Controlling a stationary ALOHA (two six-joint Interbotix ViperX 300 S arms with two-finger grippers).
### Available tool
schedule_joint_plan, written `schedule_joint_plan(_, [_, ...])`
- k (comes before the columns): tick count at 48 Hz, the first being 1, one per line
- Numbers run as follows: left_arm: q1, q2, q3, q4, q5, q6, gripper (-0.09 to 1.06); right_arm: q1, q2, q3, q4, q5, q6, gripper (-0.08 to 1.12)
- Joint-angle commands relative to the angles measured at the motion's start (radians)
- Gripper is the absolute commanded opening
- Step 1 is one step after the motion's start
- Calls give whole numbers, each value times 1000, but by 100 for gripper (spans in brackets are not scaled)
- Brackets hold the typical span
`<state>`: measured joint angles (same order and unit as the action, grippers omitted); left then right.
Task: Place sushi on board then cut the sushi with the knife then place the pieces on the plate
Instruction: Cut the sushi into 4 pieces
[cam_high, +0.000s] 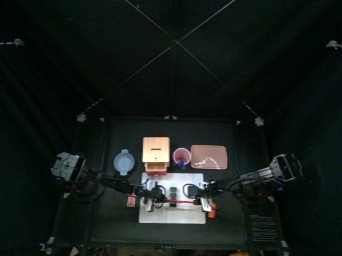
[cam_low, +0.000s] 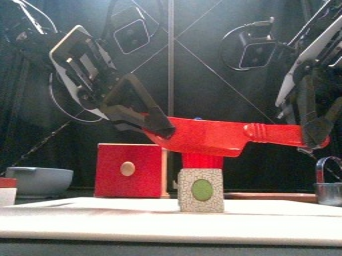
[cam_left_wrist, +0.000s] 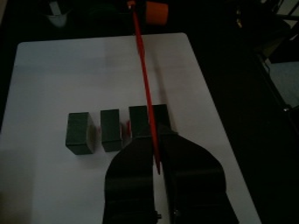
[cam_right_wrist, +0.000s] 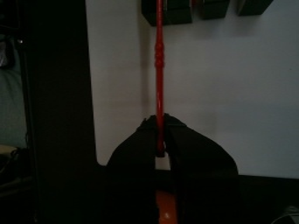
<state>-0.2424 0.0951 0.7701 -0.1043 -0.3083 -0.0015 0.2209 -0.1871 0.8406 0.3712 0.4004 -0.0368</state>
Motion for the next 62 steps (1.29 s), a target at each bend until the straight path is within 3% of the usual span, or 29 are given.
schedule_joint_plan(1, [-14,0,17,-8,6,5,33,25,0,8,2,0,-5,17])
schedule_joint_plan(36, [-11,54,18,-12,6,3,33,20,23,6,-14,-11,-6,17])
schedule_joint_plan(54, [-28,124,5,-18,44,3,33,31,124,3,-3,-60,-6,17])
schedule_joint_plan(62, [-28,135,-11,-17,83,6,33,32,149,2,-2,-60,-5,17])
